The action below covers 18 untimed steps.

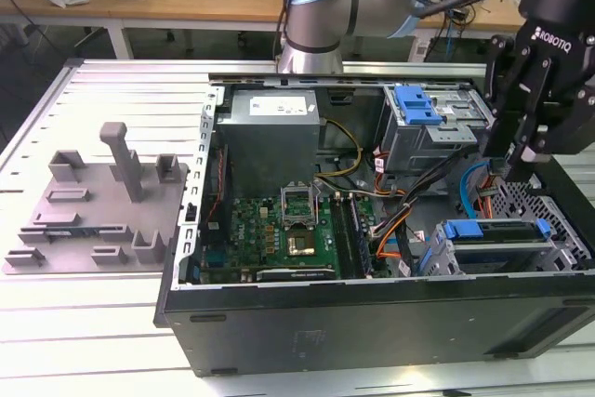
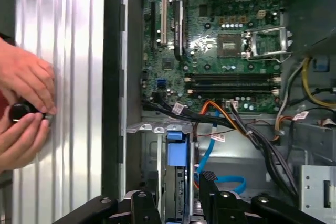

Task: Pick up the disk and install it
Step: 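Insert the first disk wire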

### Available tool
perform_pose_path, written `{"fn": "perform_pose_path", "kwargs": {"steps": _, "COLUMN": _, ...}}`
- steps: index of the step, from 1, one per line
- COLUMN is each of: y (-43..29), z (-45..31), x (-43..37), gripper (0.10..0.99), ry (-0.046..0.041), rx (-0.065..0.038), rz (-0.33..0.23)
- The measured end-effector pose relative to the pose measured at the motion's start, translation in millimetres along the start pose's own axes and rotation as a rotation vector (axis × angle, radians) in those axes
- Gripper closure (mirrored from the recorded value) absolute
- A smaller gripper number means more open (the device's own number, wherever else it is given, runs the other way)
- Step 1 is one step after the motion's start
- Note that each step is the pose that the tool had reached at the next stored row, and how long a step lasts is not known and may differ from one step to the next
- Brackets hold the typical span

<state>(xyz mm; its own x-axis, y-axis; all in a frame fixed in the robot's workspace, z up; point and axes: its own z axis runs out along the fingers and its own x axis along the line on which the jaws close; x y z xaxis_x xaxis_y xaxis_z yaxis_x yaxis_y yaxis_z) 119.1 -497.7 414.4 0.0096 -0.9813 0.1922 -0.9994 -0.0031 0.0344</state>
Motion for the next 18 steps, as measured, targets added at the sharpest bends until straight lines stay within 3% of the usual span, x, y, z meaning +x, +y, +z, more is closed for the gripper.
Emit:
{"fn": "perform_pose_path", "kwargs": {"steps": 1, "y": -0.8, "z": -1.0, "x": -4.6, "gripper": 0.643, "ry": 0.028, "rx": 0.0, "rz": 0.001}}
{"fn": "perform_pose_path", "kwargs": {"steps": 5, "y": -2.8, "z": -3.2, "x": -17.0, "gripper": 0.643, "ry": 0.0971, "rx": -0.001, "rz": 0.003}}
{"fn": "perform_pose_path", "kwargs": {"steps": 6, "y": -4.4, "z": -4.7, "x": -25.7, "gripper": 0.643, "ry": 0.1432, "rx": -0.001, "rz": 0.005}}
{"fn": "perform_pose_path", "kwargs": {"steps": 8, "y": -5.9, "z": -6.1, "x": -33.0, "gripper": 0.643, "ry": 0.1708, "rx": 0.001, "rz": 0.006}}
{"fn": "perform_pose_path", "kwargs": {"steps": 10, "y": -7.2, "z": -7.9, "x": -41.8, "gripper": 0.643, "ry": 0.188, "rx": 0.008, "rz": 0.009}}
{"fn": "perform_pose_path", "kwargs": {"steps": 11, "y": -8.0, "z": -9.1, "x": -48.5, "gripper": 0.643, "ry": 0.1914, "rx": 0.015, "rz": 0.011}}
{"fn": "perform_pose_path", "kwargs": {"steps": 13, "y": -9.7, "z": -10.9, "x": -57.9, "gripper": 0.643, "ry": 0.1915, "rx": 0.019, "rz": 0.013}}
{"fn": "perform_pose_path", "kwargs": {"steps": 16, "y": -18.5, "z": -11.7, "x": -69.8, "gripper": 0.643, "ry": 0.1914, "rx": 0.022, "rz": 0.013}}
{"fn": "perform_pose_path", "kwargs": {"steps": 18, "y": -29.9, "z": -12.3, "x": -80.5, "gripper": 0.643, "ry": 0.1913, "rx": 0.022, "rz": 0.013}}
